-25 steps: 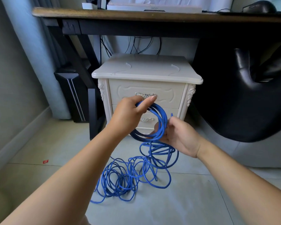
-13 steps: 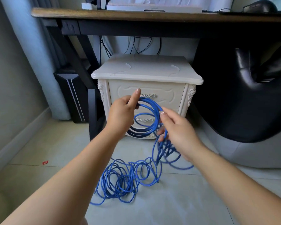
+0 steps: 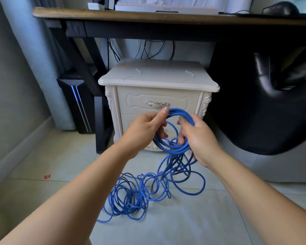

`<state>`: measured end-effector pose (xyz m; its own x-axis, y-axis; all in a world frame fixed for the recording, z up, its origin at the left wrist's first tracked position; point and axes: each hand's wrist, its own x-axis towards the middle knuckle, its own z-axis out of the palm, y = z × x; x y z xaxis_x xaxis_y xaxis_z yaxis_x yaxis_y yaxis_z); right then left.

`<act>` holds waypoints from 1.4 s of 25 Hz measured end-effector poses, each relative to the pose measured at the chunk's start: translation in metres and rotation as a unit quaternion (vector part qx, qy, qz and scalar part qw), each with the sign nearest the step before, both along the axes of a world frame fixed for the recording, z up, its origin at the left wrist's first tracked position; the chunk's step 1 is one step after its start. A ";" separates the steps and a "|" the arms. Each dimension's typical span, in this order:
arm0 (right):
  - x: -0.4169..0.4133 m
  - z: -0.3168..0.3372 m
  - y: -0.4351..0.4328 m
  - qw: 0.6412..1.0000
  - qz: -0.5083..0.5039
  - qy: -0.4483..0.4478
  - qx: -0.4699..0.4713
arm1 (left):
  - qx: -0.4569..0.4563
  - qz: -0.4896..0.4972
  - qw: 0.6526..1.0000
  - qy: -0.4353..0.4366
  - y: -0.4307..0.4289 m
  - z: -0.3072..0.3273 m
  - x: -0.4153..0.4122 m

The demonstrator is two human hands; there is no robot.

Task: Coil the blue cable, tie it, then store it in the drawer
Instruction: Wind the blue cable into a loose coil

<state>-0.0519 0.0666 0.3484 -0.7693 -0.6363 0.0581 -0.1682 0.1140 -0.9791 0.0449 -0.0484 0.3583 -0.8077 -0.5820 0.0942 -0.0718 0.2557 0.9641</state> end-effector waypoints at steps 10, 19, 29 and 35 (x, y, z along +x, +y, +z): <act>-0.004 0.008 0.000 0.938 0.097 0.280 0.182 | -0.207 -0.101 0.966 -0.117 -0.002 0.007 -0.005; -0.002 -0.001 0.011 0.978 0.151 -0.002 0.145 | -0.170 0.068 0.983 0.019 -0.007 0.010 -0.002; -0.004 0.008 -0.002 0.996 0.042 -0.082 -0.018 | 0.117 0.011 0.990 0.083 0.005 0.004 -0.010; -0.022 0.017 0.006 0.981 -0.057 -0.165 -0.081 | 0.068 -0.068 0.995 -0.002 -0.010 -0.006 0.001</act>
